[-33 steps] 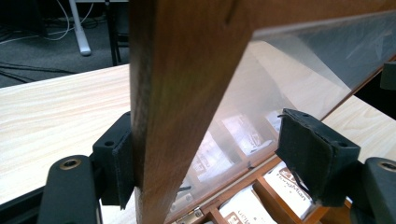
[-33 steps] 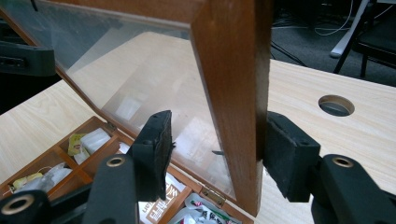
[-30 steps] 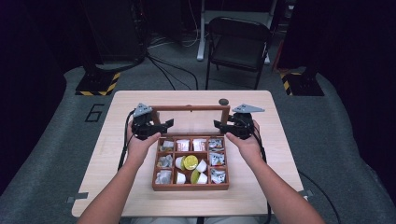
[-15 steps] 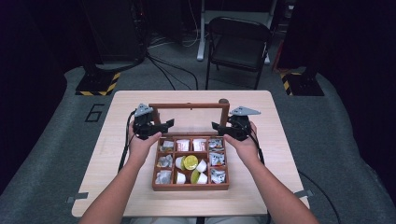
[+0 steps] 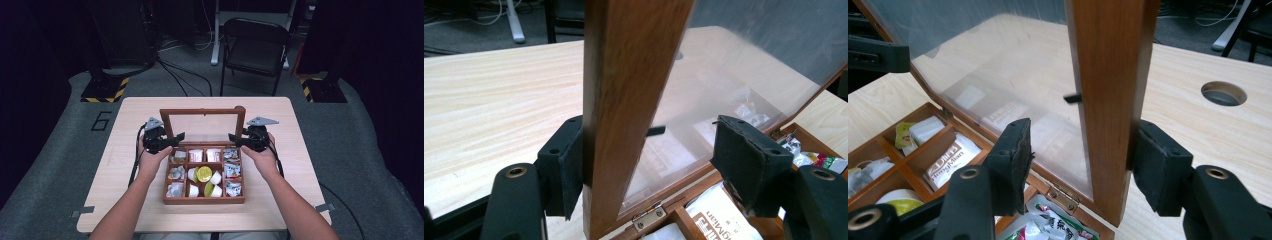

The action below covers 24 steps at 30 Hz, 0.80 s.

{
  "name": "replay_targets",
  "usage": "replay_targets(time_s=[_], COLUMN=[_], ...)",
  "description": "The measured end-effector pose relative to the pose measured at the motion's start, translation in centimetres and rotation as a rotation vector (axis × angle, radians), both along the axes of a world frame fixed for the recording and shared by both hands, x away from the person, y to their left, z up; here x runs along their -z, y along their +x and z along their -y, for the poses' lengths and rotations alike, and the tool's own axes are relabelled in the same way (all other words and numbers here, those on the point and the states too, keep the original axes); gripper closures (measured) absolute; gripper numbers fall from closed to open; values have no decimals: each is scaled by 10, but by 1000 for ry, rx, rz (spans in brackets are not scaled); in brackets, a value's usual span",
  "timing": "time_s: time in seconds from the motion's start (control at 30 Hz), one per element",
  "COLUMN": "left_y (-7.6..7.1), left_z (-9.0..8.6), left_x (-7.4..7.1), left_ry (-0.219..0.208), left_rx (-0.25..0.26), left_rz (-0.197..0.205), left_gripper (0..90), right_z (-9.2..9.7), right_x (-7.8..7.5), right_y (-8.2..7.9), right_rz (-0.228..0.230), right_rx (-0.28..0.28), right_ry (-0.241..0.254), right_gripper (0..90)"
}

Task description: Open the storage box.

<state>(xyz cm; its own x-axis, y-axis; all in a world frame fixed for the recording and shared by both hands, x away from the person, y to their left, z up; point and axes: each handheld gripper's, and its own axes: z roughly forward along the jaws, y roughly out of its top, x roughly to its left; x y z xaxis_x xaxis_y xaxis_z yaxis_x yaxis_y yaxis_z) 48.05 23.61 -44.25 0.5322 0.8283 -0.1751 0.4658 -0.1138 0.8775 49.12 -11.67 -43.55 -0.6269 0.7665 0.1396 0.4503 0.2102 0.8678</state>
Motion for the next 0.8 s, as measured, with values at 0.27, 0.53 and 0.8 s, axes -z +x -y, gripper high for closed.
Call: replay_targets(time_s=[0.27,0.53,0.8], left_y=[0,-3,-1], left_z=[2,7,10], left_x=[3,16,18], left_ry=[29,17,13], left_rx=[-1,-58,-87], left_rz=[-12,-28,-34], left_gripper=[320,316,289], right_z=[4,9,10], right_x=[14,21,21], right_y=[5,11,11], right_rz=[-50,-92,-76], right_rx=[-2,-36,-20], right_ry=[14,75,77], right_gripper=[474,475,515])
